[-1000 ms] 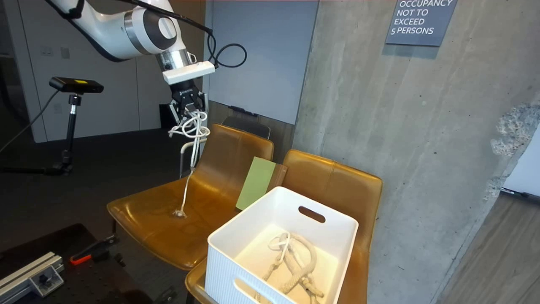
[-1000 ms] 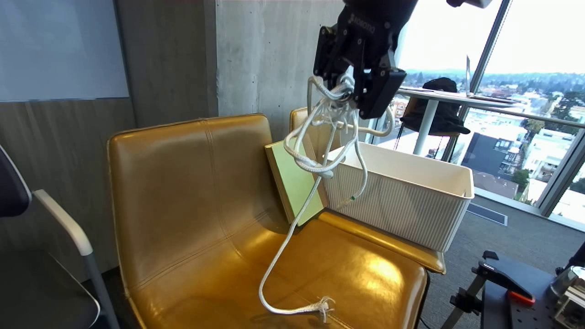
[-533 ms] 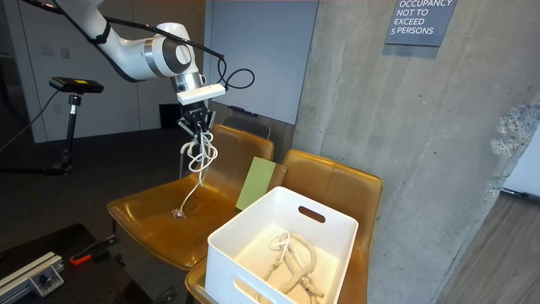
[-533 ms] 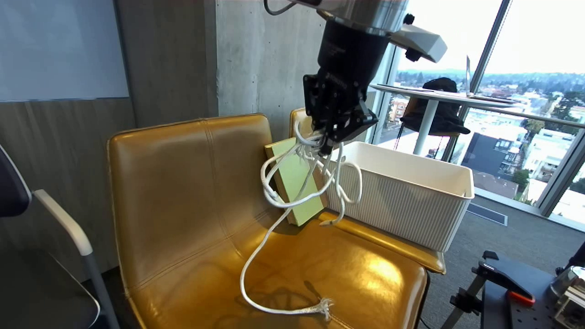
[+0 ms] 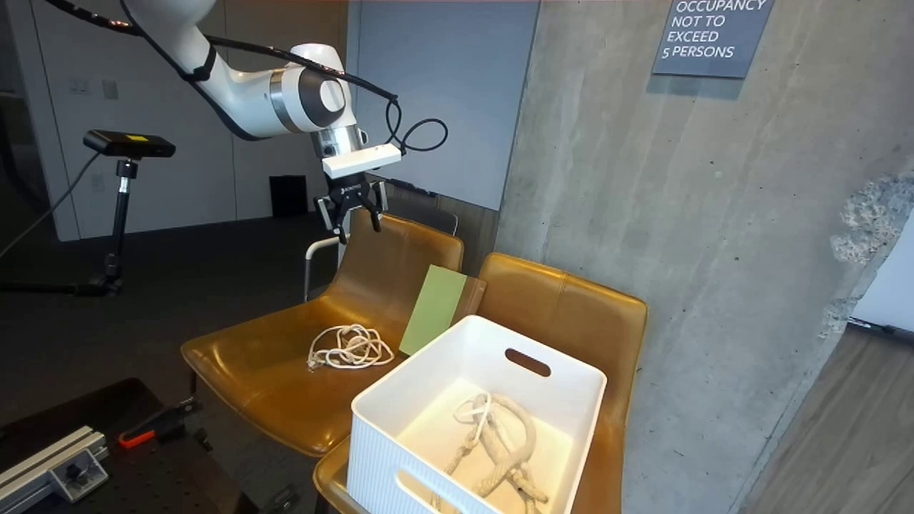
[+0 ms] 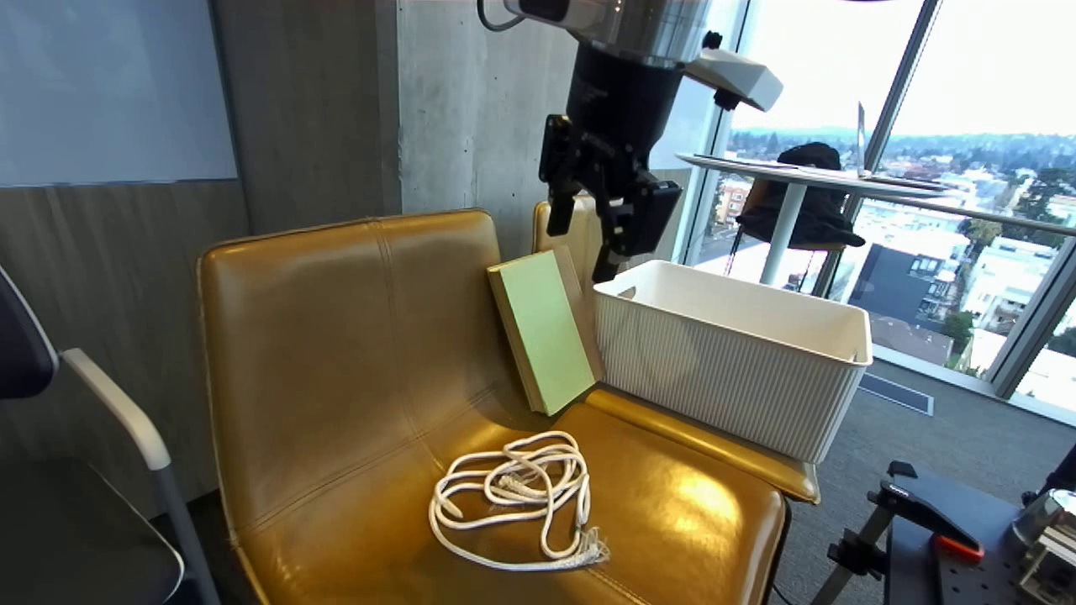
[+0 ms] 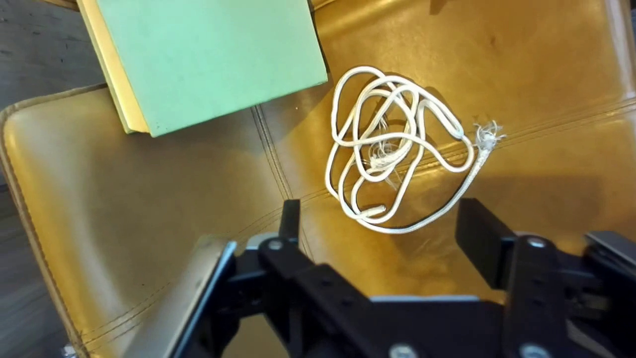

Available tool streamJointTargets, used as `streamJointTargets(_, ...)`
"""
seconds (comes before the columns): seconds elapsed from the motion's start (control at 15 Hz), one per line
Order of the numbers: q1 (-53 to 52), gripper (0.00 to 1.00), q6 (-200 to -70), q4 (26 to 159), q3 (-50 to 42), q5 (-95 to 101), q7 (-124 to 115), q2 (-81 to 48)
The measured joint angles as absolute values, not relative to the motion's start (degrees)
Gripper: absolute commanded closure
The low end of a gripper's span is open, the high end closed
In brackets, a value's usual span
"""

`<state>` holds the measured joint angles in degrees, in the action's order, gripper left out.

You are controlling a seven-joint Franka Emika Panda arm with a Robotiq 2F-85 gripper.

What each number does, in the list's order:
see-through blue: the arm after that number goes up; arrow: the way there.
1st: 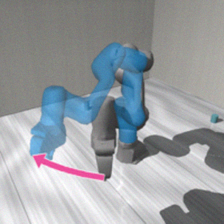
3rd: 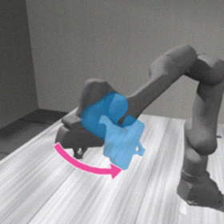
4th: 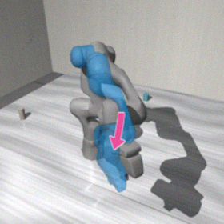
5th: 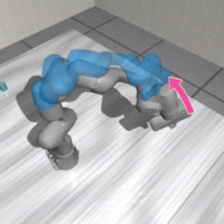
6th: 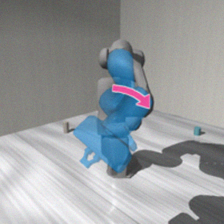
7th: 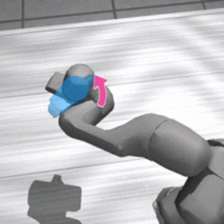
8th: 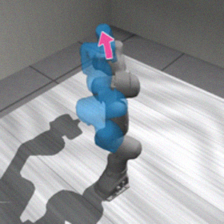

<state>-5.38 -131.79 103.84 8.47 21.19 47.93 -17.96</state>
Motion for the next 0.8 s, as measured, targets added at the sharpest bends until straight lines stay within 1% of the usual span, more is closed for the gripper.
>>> streamJointTargets(0.27, -1.8, 0.00, -131.5, 103.3, 6.3, 21.0, 52.5, -17.9)
streamJointTargets(0.8, 8.9, 0.00, -131.8, 103.5, -0.4, 18.1, 65.8, -18.0)
